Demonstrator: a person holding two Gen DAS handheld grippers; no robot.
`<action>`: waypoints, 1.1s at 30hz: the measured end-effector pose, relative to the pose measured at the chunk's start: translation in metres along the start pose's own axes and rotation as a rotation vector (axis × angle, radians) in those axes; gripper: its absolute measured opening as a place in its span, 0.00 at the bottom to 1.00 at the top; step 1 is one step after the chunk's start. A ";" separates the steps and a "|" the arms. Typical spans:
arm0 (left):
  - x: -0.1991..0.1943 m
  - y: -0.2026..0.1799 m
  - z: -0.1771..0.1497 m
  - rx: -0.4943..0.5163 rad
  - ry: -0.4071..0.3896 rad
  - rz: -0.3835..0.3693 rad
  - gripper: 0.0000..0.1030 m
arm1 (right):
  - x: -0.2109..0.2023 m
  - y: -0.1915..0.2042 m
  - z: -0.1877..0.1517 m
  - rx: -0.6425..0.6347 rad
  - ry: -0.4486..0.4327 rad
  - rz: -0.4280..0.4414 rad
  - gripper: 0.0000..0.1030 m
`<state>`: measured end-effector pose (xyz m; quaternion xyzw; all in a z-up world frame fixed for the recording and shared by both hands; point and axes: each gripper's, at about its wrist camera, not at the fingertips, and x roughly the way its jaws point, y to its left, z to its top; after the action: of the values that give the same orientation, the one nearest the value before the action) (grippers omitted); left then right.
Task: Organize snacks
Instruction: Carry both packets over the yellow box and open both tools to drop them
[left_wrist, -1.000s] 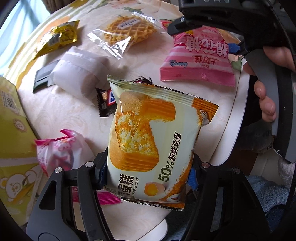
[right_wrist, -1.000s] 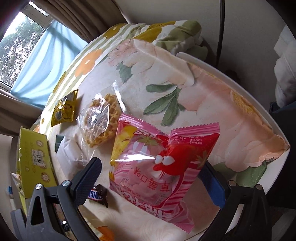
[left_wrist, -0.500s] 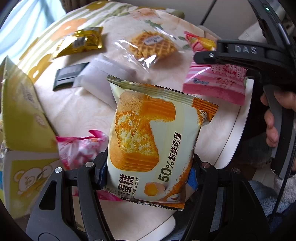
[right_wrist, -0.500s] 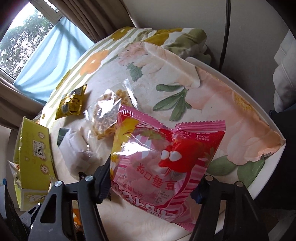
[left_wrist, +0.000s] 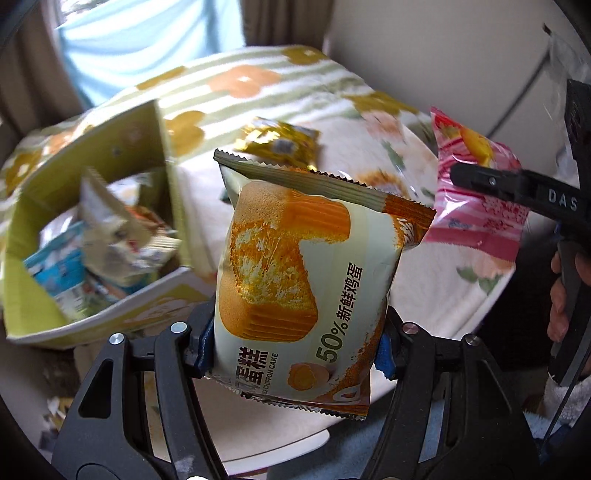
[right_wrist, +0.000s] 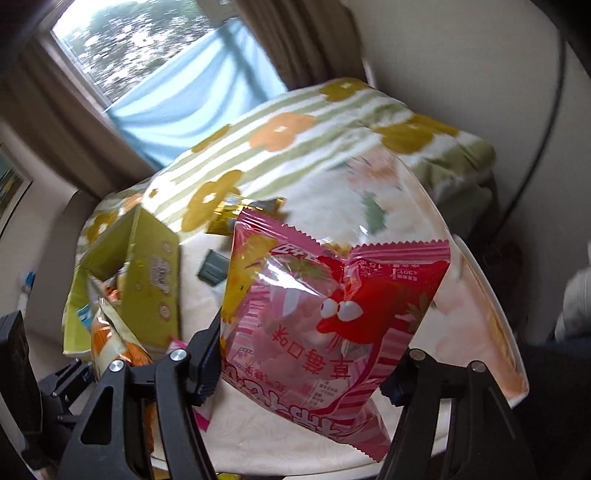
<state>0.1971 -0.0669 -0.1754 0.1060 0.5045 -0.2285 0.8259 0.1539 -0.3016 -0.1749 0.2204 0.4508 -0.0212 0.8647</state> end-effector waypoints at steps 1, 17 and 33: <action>-0.009 0.006 0.001 -0.030 -0.020 0.021 0.60 | -0.001 0.007 0.005 -0.027 -0.003 0.024 0.62; -0.081 0.147 0.007 -0.366 -0.184 0.179 0.60 | 0.026 0.172 0.051 -0.363 0.023 0.300 0.62; -0.032 0.306 0.057 -0.402 -0.104 0.161 0.60 | 0.108 0.289 0.077 -0.399 0.074 0.327 0.62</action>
<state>0.3776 0.1860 -0.1379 -0.0328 0.4866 -0.0620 0.8708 0.3452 -0.0543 -0.1168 0.1162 0.4360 0.2161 0.8659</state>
